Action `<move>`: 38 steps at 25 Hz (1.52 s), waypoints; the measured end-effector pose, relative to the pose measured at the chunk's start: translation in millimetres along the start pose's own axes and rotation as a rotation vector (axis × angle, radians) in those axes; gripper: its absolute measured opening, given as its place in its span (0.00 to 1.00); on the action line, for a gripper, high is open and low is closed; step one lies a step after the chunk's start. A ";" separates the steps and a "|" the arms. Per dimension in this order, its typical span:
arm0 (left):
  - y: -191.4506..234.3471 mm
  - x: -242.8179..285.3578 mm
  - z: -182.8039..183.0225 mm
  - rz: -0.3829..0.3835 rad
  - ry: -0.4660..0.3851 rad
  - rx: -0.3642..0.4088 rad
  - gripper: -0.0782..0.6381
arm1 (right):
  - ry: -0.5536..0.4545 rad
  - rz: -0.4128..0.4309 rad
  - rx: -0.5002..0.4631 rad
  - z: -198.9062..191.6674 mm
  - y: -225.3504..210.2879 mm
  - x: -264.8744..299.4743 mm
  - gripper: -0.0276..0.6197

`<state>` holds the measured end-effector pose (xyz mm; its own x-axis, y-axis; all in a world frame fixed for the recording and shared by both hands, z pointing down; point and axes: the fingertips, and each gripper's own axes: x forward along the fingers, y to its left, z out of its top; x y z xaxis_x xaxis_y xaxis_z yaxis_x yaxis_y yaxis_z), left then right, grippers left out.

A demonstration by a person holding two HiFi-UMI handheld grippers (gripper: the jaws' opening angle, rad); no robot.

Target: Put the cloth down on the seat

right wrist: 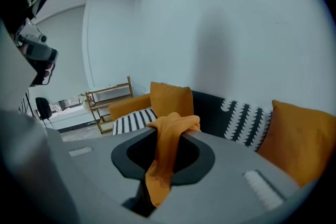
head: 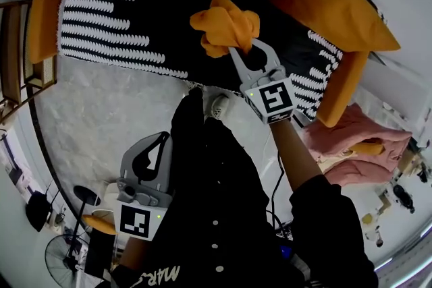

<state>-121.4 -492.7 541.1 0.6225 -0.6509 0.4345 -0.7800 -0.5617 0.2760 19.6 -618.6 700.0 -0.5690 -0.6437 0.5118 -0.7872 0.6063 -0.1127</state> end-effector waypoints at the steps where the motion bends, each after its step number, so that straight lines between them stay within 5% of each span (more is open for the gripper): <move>1: 0.2 2.1 -2.8 -0.005 0.007 -0.006 0.11 | 0.017 -0.004 0.004 -8.9 -2.5 4.8 0.16; 11: -3.6 16.4 -29.3 -0.065 0.076 -0.008 0.11 | 0.200 -0.014 -0.004 -101.3 -13.6 56.2 0.16; 20: -7.1 22.8 -27.9 -0.074 0.089 0.000 0.11 | 0.468 -0.084 -0.134 -161.4 -33.0 68.3 0.16; 25: -6.5 24.9 -31.3 -0.084 0.091 -0.020 0.11 | 0.488 -0.103 -0.112 -167.5 -40.8 72.0 0.17; 32: -9.4 26.0 -31.7 -0.088 0.077 -0.049 0.11 | 0.500 -0.153 -0.109 -170.5 -51.2 64.2 0.42; 38: -14.2 22.3 -24.9 -0.093 0.071 -0.041 0.11 | 0.518 -0.177 -0.103 -165.6 -58.1 53.8 0.51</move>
<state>-98.0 -486.5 568.2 0.6873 -0.5585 0.4645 -0.7219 -0.5958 0.3520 74.1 -611.2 875.1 -0.2183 -0.4418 0.8701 -0.8180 0.5691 0.0837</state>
